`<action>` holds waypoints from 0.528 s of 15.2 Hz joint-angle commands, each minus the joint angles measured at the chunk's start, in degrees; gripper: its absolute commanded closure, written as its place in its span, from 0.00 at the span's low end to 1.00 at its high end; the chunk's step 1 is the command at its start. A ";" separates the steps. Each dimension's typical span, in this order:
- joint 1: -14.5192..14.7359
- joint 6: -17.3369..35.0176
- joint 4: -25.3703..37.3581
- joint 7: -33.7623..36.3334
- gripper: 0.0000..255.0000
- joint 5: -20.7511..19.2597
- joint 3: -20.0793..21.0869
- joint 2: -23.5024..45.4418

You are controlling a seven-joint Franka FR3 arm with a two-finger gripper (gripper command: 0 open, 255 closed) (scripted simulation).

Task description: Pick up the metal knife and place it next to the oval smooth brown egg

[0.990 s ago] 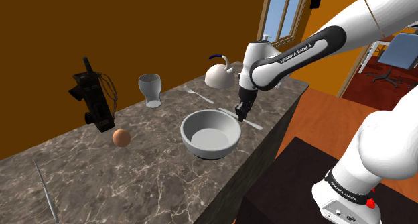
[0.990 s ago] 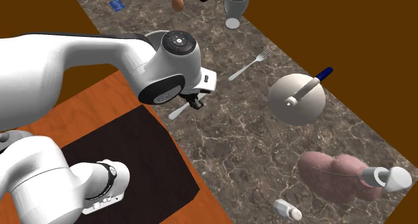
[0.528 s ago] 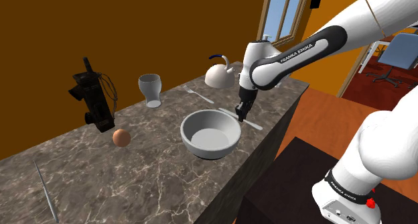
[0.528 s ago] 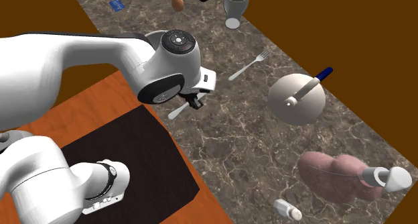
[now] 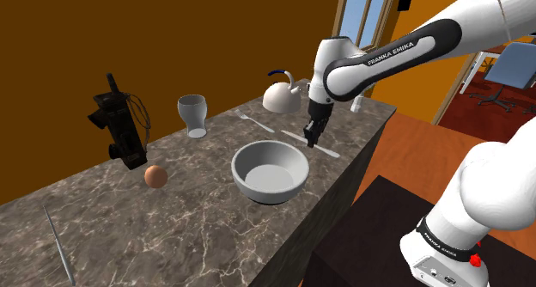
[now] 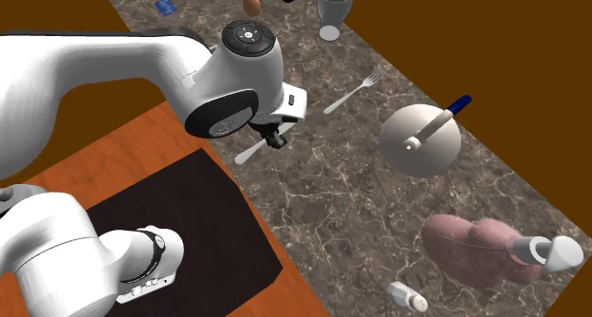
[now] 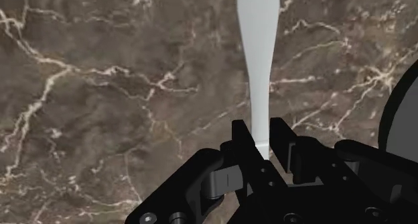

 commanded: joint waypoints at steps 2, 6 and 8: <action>0.03 -2.53 1.25 0.27 1.00 -0.08 0.07 -1.25; -0.01 -5.89 3.11 0.45 1.00 -0.20 0.05 -2.75; -0.03 -7.55 4.12 0.53 1.00 -0.26 0.04 -3.41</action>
